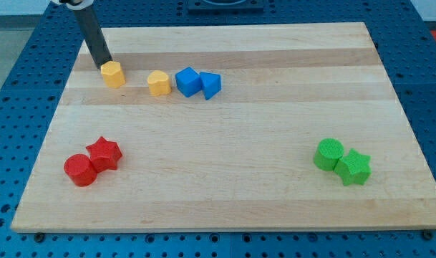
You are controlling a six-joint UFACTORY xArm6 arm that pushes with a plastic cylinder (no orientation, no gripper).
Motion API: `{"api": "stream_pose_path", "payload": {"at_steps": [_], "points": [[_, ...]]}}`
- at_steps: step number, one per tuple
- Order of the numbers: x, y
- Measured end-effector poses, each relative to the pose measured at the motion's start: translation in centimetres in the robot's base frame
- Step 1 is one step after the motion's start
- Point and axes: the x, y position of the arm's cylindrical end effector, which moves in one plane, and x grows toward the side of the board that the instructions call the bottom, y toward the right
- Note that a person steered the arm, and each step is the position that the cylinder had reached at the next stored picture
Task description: Slide the hexagon close to the heart
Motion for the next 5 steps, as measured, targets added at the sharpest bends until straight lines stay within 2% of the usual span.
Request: {"api": "stream_pose_path", "payload": {"at_steps": [1,3,4,5], "points": [[-0.5,-1.6],[4.2,4.6],[4.2,5.1],[3.6,1.3]]}}
